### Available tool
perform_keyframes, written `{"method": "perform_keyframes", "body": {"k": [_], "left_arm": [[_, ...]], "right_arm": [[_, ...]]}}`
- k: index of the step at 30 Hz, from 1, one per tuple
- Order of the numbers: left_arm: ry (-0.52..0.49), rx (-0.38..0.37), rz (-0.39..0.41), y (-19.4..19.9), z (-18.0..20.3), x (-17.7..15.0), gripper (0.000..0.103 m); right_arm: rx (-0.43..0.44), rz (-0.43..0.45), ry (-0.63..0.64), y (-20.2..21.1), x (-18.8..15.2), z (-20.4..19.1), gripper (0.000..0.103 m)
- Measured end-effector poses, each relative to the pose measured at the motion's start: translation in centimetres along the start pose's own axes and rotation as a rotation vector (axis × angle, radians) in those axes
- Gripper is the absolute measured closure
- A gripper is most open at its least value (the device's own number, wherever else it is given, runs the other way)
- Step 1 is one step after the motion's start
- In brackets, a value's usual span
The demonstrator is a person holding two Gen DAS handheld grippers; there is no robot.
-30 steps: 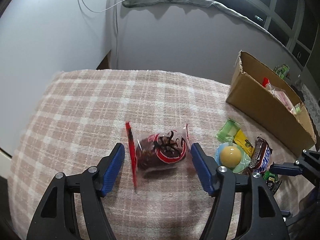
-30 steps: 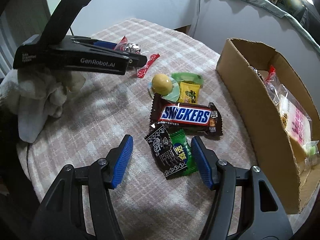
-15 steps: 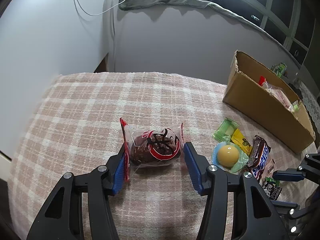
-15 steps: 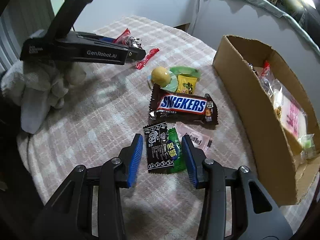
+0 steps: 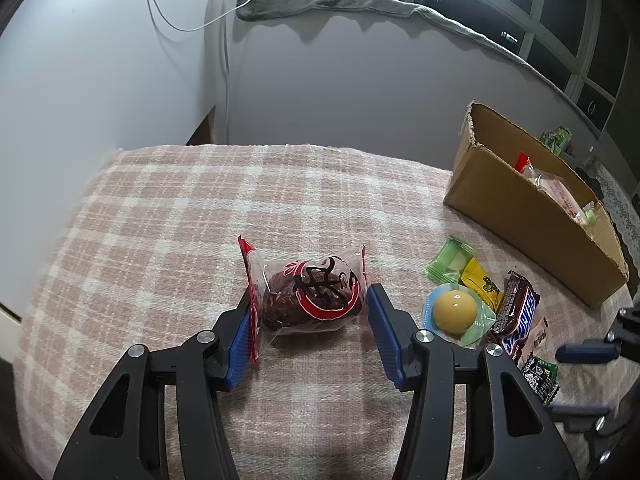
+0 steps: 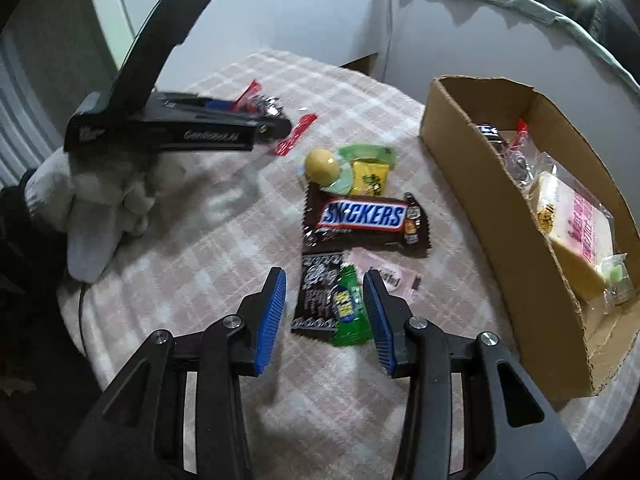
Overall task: Organize snacks
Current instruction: 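Close the right tool on the black candy packet, then carry the pastry packet into the box with the left tool while the right tool carries the black packet there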
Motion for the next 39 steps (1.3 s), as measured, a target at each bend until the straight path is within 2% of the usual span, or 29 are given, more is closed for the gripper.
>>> {"method": "perform_keyframes", "body": {"k": [5, 9, 11, 13, 17, 23, 31, 39], "left_arm": [[0.000, 0.000, 0.000, 0.0, 0.0, 0.0, 0.051], [0.005, -0.008, 0.002, 0.1, 0.0, 0.0, 0.052], [0.003, -0.009, 0.003, 0.1, 0.0, 0.1, 0.052], [0.002, -0.010, 0.005, 0.2, 0.0, 0.0, 0.052], [0.004, -0.017, 0.008, 0.3, 0.1, 0.0, 0.052], [0.010, -0.026, 0.025, 1.2, 0.0, 0.0, 0.052], [0.003, -0.070, 0.075, 3.3, 1.4, 0.9, 0.053], [-0.024, -0.144, 0.155, 6.0, 4.7, 3.8, 0.053]], "right_arm": [[-0.013, -0.044, 0.035, -1.2, -0.4, -1.0, 0.061], [-0.041, -0.041, 0.053, -1.7, -0.3, -1.3, 0.061], [-0.051, -0.039, 0.065, -1.9, -0.2, -1.4, 0.073], [-0.059, -0.044, 0.095, -1.9, -0.3, -2.1, 0.078], [-0.059, -0.054, 0.114, -2.0, -0.6, -2.8, 0.078], [-0.018, -0.054, 0.050, -1.8, -0.8, -2.0, 0.078], [-0.021, 0.018, -0.013, 0.8, -0.2, -0.6, 0.079], [-0.094, 0.118, -0.056, 5.2, 1.0, 2.5, 0.078]]}}
Point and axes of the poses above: each gripper's, at about its wrist camera, not at the fingertips, and y roughly against the way its jaws point, z to its right, x to its top, the point moved 3 cm from there along -y, roughly the way its jaws point, and after that the axes turned 1 degree about x, right-handed, at the moved point
